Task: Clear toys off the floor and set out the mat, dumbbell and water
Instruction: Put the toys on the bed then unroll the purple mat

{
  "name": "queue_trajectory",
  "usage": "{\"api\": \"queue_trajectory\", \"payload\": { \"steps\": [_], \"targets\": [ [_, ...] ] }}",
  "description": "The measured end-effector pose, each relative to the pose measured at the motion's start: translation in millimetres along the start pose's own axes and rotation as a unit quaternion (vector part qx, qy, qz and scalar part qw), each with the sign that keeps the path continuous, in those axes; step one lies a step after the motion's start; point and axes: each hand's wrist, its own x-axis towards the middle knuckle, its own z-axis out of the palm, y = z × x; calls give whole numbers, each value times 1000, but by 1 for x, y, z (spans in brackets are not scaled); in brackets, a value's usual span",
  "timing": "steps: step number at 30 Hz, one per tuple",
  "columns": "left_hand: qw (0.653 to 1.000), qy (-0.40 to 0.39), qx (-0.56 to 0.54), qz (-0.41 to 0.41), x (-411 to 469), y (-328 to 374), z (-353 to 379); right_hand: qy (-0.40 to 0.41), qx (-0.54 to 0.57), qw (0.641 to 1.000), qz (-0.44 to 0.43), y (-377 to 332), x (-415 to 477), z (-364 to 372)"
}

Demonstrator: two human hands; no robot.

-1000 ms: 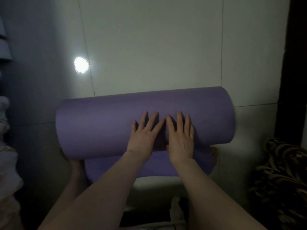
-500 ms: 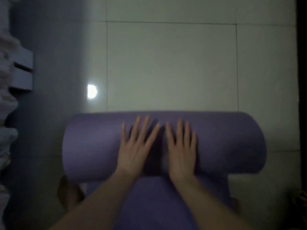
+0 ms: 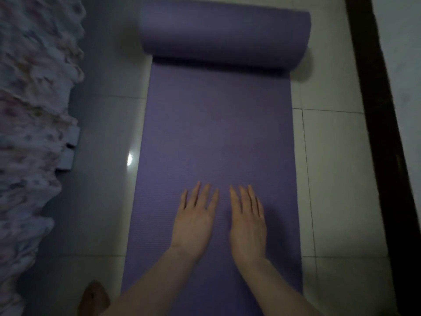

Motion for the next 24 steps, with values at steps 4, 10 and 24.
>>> {"api": "queue_trajectory", "payload": {
  "steps": [4,10,24],
  "targets": [
    [997,-75,1,-16,-20,3,6,-21,7,1000,-5,1,-16,-4],
    [997,-76,-8,-8,-24,18,-45,-29,30,999,8,8,-15,-59],
    [991,121,-19,57,-26,103,-383,133,87,987,-35,45,36,-403]
  ]
}}
